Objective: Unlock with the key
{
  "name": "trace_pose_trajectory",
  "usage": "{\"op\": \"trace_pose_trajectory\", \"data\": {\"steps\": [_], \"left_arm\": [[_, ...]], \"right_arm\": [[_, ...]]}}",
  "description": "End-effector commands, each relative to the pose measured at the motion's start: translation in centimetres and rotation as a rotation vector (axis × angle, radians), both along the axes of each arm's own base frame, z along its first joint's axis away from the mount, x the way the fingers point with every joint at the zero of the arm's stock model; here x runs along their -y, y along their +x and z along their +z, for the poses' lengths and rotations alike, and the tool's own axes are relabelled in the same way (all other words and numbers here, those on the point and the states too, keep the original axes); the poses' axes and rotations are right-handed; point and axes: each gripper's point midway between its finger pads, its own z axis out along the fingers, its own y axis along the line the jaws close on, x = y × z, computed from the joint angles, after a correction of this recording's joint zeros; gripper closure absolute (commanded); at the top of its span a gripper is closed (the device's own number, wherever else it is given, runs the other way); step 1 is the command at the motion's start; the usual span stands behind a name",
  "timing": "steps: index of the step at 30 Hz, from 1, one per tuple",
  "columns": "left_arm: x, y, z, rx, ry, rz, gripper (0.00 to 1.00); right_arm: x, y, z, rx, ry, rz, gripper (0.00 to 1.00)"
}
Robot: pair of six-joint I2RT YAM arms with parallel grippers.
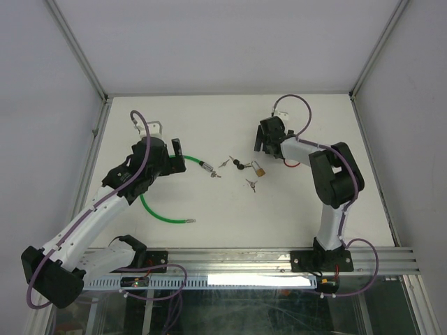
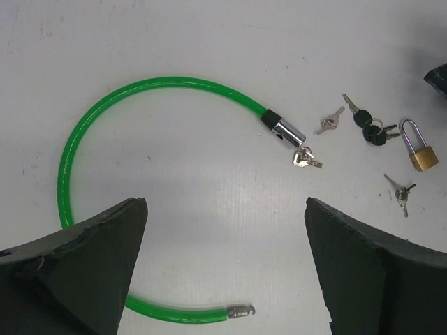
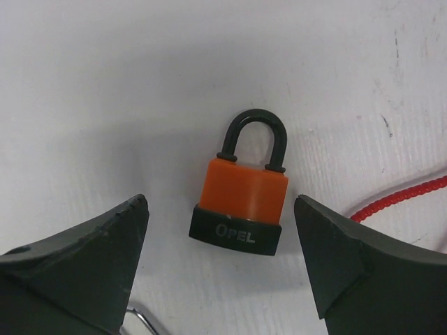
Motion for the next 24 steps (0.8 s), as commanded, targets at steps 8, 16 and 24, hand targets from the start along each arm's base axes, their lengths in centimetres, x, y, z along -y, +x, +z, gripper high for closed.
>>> {"op": "trace_pose_trajectory", "data": {"steps": [8,16,24], "left_arm": [[0.0,0.1,1.5,0.055,-0.03,-0.031,0.01],[1.1,-0.3,2.6,0.115,-0.096,-0.108,0.01],[2.7,-1.0,3.4,0.138,-0.22,-0.163,0.01]], "right_arm": [[0.4,0.5,-0.6,0.005,0.059,-0.064,0.35],[0.0,-0.6,2.7,0.059,0.081,-0.008,0.59],[-2.6,-4.9,6.3,0.091,0.093,0.152,0.67]]}}
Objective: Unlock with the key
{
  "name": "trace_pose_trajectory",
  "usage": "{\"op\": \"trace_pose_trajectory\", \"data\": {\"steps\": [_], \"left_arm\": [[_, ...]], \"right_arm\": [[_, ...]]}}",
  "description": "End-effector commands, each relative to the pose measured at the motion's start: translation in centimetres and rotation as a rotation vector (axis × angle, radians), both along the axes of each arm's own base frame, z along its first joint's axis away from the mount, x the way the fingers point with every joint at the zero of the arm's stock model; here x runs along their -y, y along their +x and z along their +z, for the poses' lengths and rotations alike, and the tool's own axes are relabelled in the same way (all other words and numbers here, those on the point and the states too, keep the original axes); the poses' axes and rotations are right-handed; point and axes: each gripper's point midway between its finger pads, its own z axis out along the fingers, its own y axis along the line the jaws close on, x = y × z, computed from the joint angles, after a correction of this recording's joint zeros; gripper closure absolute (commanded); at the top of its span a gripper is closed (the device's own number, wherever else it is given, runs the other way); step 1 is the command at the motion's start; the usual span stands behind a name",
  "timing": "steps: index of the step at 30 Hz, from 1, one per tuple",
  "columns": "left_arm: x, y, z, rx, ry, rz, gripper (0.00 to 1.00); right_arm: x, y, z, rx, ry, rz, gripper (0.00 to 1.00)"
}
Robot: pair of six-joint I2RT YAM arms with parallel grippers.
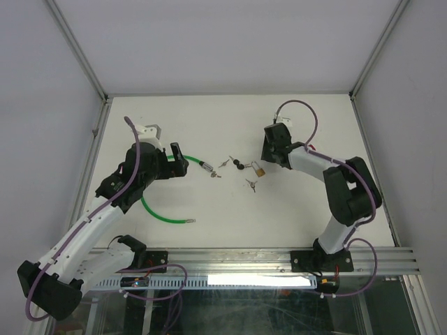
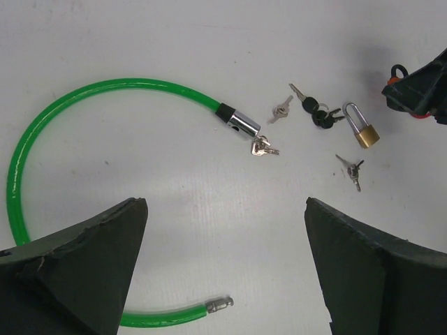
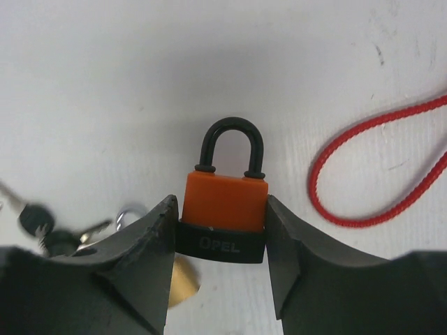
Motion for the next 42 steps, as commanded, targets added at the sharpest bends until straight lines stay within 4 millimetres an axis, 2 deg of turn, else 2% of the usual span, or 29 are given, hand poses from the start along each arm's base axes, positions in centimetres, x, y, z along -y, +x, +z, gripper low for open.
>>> {"op": "trace_pose_trajectory", "data": {"steps": [1,4,8,13,19,23,25,28,31,33,38,42], "left_arm": [[1.5,0.1,2.9,0.1,-0.131,-0.048,0.01],[1.0,0.2,3.3,0.109,-0.179,0.014,0.01],[1.0,0.3,3.0,0.076,-0.219,0.06,0.01],[1.4,0.1,2.0,0.021,-0.268,0.083,0.01],[1.0,-0.2,1.7,0.033,-0.286,0.104,0.01],[1.1,-0.8,1.4,0.059,-0.307,0.083,0.01],[1.5,-1.1,1.9,0.096,-0.346,0.056,0.01],[1.3,-1.6,1.5,0.115,-0.42,0.078,0.01],[1.2,-1.7,1.6,0.118,-0.434,0.089,0.01],[1.9,-1.8,1.7,0.107,-0.412,0.036,0.01],[3.1,-1.5,-0.1,0.002,-0.371,-0.003,0.01],[3.7,-1.5,-0.6,0.01,-0.412,-0.022,0.01]], "right_arm": [[-3.4,-1.5,5.9,0.128,0.067,0.133,0.67],[-5.7,-4.0,6.8,0.136,0.078,0.225,0.67],[-9.2,-7.8,6.9,0.137,0.092,0.347,0.66],[-12.5,-11.8,6.1,0.122,0.106,0.461,0.66],[-15.7,-15.0,4.6,0.112,0.117,0.537,0.65],[-17.2,-16.0,2.8,0.082,0.098,0.573,0.64],[-17.8,-16.3,2.1,0.076,0.101,0.584,0.63],[-18.5,-16.4,1.3,0.075,0.109,0.59,0.62],[-18.8,-16.3,0.6,0.075,0.093,0.585,0.59],[-18.8,-16.2,0.0,0.071,0.079,0.583,0.56],[-18.5,-16.2,-1.3,0.044,0.039,0.585,0.42],[-18.5,-16.2,-0.5,0.052,0.034,0.601,0.26]]}}
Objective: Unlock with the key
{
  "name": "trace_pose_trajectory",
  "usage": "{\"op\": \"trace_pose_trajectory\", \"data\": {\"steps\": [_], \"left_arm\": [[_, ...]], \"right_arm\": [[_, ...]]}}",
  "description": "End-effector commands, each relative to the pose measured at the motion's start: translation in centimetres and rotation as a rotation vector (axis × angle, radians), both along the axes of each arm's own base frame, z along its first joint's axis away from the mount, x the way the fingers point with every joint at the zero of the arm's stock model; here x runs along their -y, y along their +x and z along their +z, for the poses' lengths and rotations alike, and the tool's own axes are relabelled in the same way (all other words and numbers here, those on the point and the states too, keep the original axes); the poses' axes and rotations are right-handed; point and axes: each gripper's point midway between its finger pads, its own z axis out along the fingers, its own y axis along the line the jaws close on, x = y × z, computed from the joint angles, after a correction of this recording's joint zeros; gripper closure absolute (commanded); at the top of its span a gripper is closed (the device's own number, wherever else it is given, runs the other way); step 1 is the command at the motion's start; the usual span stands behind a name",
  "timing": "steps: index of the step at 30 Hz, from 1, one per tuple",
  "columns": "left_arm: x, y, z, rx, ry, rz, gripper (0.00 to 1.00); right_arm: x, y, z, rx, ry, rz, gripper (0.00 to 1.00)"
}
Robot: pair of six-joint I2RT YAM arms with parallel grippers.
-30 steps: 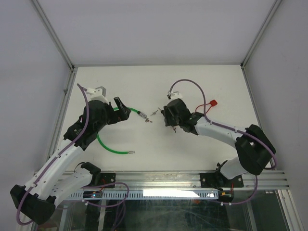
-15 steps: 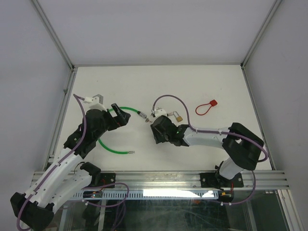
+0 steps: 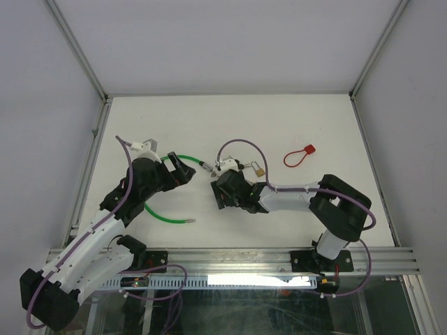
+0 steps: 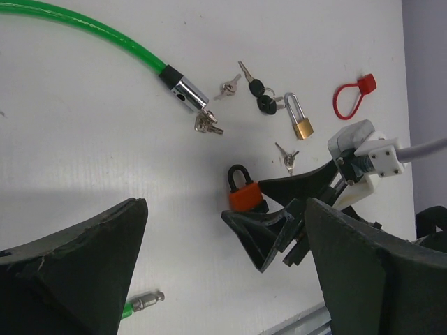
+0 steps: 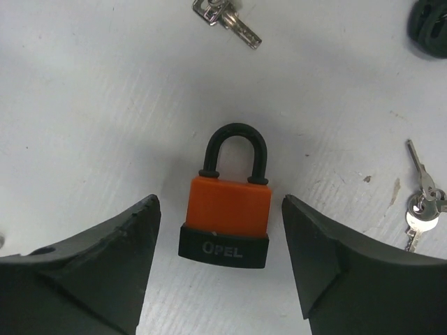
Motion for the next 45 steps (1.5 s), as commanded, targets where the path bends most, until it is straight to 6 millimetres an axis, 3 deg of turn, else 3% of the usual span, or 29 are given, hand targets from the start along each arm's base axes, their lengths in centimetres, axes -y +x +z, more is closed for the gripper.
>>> {"op": "trace_pose_trajectory", "data": {"steps": [1,8,15,23,33,45], "left_arm": [[1.2,0.4,2.5,0.092,-0.097,-0.046,0.01],[1.5,0.6,2.2,0.116,-0.143,-0.034,0.01],[2.1,1.1,0.5,0.083,-0.165,-0.035,0.01],[2.7,1.4,-0.5,0.054,-0.156,-0.057,0.01],[2.9,1.4,-0.6,0.06,-0.148,-0.074,0.01],[3.1,1.6,-0.7,0.051,-0.154,-0.077,0.01]], "right_arm": [[-0.7,0.7,1.6,0.036,0.016,0.002,0.21],[-0.6,1.7,6.0,0.11,0.015,0.064,0.13],[2.1,7.1,8.5,0.148,0.032,0.03,0.14],[3.7,11.6,7.2,0.083,0.047,0.016,0.24],[3.5,15.7,4.3,0.019,0.027,0.04,0.45],[3.5,16.1,0.6,-0.065,-0.049,0.056,0.5]]}}
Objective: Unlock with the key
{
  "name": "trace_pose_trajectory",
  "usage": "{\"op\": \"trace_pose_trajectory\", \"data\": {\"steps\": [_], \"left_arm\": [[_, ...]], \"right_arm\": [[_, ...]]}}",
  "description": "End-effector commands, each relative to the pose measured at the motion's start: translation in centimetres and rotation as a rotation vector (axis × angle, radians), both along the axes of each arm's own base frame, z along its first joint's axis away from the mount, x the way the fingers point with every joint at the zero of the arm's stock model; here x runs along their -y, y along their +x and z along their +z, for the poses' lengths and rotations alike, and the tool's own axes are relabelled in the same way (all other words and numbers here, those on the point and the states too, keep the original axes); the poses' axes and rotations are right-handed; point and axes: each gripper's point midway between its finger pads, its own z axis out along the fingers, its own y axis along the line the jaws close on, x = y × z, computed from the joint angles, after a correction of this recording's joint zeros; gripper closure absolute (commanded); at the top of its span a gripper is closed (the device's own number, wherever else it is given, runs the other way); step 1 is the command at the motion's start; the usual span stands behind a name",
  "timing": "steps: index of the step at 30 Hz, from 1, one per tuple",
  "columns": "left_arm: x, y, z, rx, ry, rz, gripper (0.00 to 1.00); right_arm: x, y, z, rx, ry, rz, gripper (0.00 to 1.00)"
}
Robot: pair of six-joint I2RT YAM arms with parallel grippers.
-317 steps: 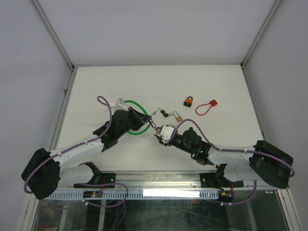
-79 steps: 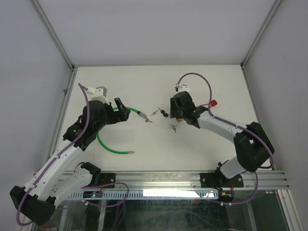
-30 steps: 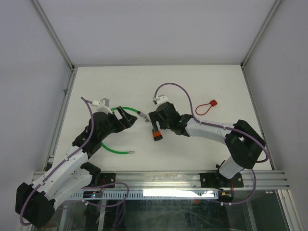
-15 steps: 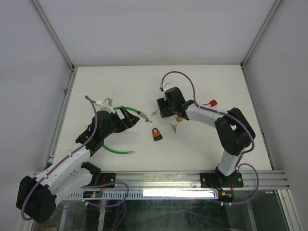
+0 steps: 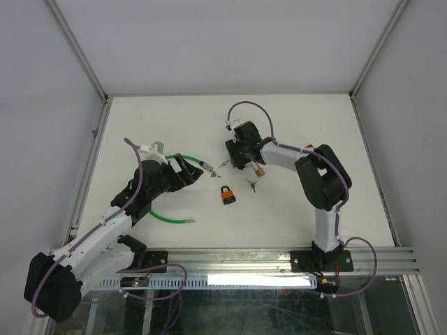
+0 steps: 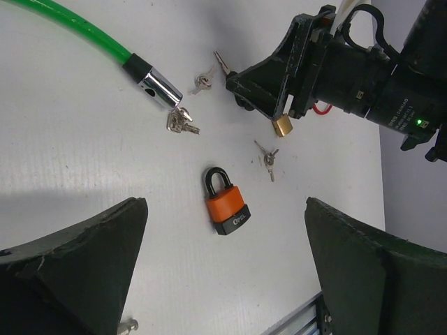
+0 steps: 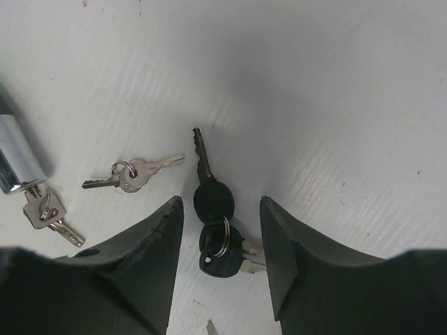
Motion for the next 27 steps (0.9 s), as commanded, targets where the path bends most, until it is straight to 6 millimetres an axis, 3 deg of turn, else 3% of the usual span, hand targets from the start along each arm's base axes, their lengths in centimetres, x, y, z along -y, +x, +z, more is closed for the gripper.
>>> {"op": "trace_pose_trajectory", "data": {"steps": [1,4,10,15,27], "left_arm": [[0.4,0.6,1.6,0.056,-0.035,-0.016,0.01],[0.5,0.6,1.7,0.057,-0.046,-0.015,0.01],[0.8,0.4,2.0,0.055,-0.072,-0.027,0.01],[0.8,0.2,2.4,0.064,-0.087,-0.029,0.01],[1.3,0.0,3.2,0.075,-0.121,-0.05,0.01]], "right_arm": [[-0.5,0.8,0.4,0.01,-0.007,0.022,0.51],[-0.3,0.6,-0.1,-0.001,-0.024,0.023,0.53],[0.8,0.1,-0.9,-0.012,-0.084,0.004,0.68],[0.6,-1.3,0.5,-0.001,-0.067,0.011,0.77],[0.1,-5.1,4.2,0.046,0.024,-0.038,0.88]]}}
